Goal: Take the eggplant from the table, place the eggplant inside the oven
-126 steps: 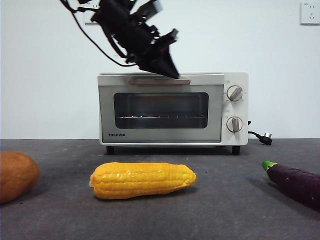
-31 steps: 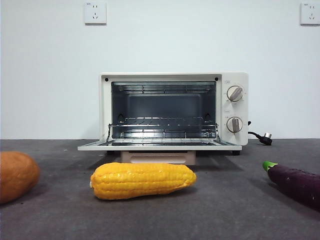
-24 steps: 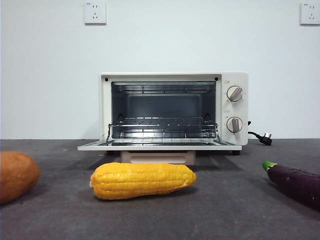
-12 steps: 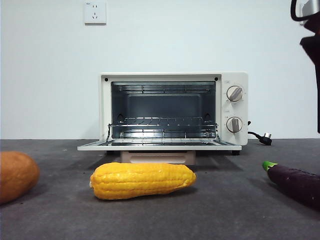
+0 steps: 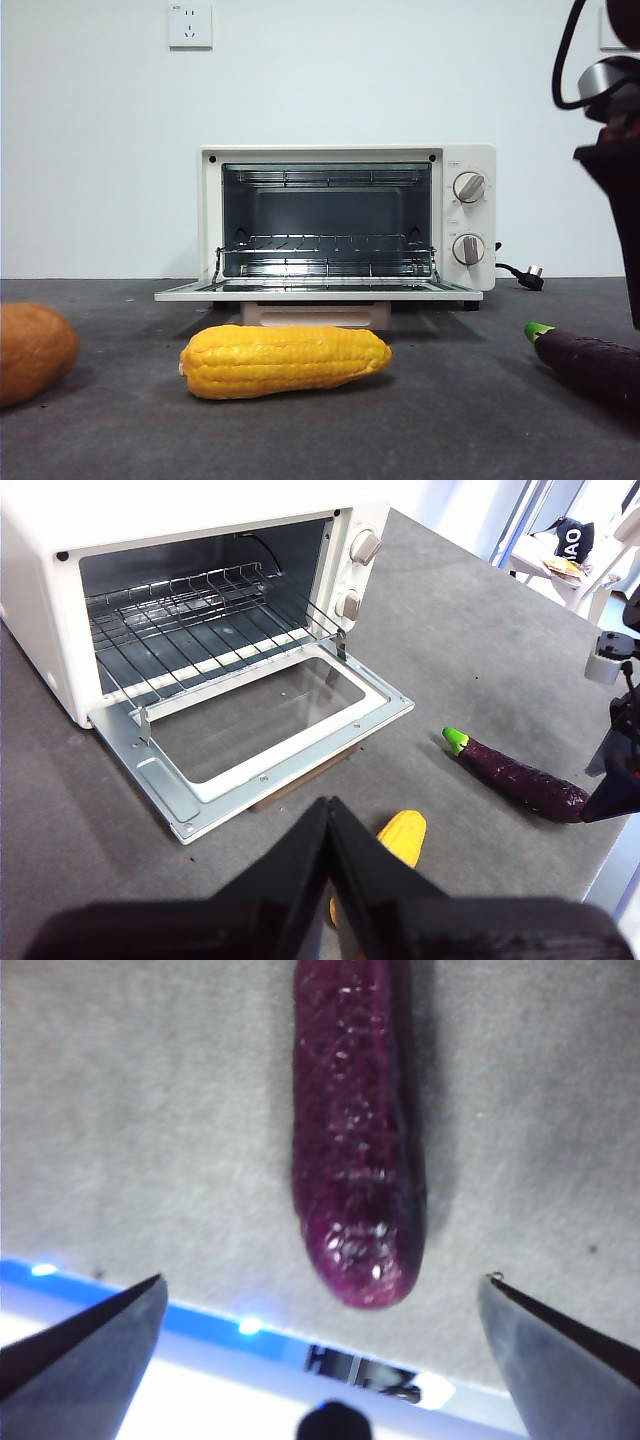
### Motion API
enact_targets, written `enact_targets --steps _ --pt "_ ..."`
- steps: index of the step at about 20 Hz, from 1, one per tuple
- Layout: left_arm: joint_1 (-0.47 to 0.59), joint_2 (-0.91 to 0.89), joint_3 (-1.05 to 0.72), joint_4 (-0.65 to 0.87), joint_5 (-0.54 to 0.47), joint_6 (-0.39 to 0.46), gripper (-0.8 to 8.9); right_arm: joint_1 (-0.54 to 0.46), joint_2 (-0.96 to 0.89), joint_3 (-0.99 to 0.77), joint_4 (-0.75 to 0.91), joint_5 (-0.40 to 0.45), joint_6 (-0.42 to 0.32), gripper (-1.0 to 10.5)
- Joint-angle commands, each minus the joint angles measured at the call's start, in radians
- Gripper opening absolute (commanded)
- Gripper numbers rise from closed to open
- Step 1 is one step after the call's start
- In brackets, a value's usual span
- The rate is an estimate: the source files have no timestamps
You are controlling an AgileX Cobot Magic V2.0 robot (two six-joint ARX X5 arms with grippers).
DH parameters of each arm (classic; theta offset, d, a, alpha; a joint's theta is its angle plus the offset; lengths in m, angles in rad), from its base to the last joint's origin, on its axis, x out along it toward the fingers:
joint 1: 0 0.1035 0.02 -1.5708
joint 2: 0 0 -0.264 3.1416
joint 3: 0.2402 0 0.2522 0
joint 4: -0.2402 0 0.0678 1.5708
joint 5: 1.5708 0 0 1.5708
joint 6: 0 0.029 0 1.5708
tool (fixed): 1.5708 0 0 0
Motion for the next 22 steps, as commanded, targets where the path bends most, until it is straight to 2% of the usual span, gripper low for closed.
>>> enact_targets --steps 1,6,8,12,14,15,22 --pt "-0.003 0.0 -0.008 0.003 0.004 -0.004 -0.06 0.022 0.023 -0.012 0.01 0.014 0.029 5.3" --pt "-0.003 0.0 -0.008 0.004 0.004 -0.003 -0.06 0.076 0.083 -0.012 0.049 0.035 0.061 5.2" --pt "-0.003 0.0 -0.008 0.004 0.004 -0.003 -0.06 0.082 0.104 -0.012 0.054 0.059 0.07 4.0" --pt "-0.003 -0.001 -0.008 0.004 0.004 -0.003 -0.06 0.082 0.112 -0.012 0.053 0.081 0.079 3.9" --pt "-0.008 -0.001 -0.008 0.004 0.004 -0.003 -0.06 0.082 0.112 -0.012 0.056 0.095 0.087 2.9" --pt "-0.011 -0.001 -0.008 0.004 0.004 -0.003 -0.06 0.082 0.112 -0.012 0.056 0.095 0.088 2.8" --pt "-0.022 -0.001 -0.008 0.004 0.003 0.001 -0.06 0.082 0.112 -0.012 0.052 0.095 0.098 2.8"
